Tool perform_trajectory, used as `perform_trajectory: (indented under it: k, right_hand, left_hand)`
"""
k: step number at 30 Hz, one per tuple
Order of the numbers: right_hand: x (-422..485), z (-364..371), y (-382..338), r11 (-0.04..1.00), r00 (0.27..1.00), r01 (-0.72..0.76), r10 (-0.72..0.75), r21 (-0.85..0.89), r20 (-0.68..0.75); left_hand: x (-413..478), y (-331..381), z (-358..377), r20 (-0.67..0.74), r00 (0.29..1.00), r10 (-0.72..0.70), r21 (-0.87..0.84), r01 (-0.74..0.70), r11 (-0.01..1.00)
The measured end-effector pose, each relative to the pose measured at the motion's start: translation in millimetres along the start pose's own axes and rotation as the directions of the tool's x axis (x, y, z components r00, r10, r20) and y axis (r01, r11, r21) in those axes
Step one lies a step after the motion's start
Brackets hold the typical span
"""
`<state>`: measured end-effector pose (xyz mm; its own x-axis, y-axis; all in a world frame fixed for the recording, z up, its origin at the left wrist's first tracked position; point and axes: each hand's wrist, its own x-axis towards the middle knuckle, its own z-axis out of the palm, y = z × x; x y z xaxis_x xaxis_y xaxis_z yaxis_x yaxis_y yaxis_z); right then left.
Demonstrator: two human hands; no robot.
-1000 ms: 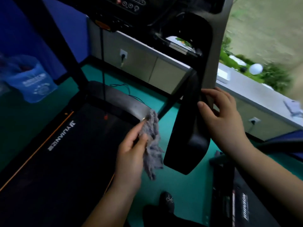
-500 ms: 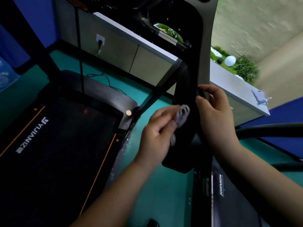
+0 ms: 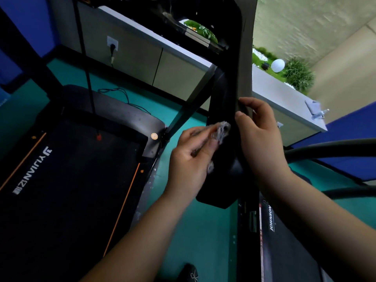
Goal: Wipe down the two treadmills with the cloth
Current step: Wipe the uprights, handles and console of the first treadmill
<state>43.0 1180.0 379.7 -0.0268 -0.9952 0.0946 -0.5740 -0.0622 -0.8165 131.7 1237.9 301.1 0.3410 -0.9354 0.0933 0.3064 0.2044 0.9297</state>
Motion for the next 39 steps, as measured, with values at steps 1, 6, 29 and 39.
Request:
perform_trajectory:
  k: [1,6,29,39]
  right_hand:
    - [0,0,0,1.000,1.000,-0.004,0.004,0.000,0.002]
    - [0,1,2,1.000,1.000,-0.001,0.000,-0.009,-0.005]
    - [1,0,8,0.997,0.999,0.049,-0.049,0.064,0.001]
    - [1,0,11,0.991,0.997,0.078,-0.079,0.106,0.000]
  left_hand:
    - [11,-1,3,-0.002,1.000,0.001,-0.002,-0.001,1.000]
    - [69,-13,16,-0.043,0.996,-0.082,-0.014,0.082,0.997]
    - [104,-20,16,0.061,0.996,0.069,-0.010,-0.069,0.998]
    - [197,-31,47,0.057,0.998,-0.011,-0.055,0.015,0.998]
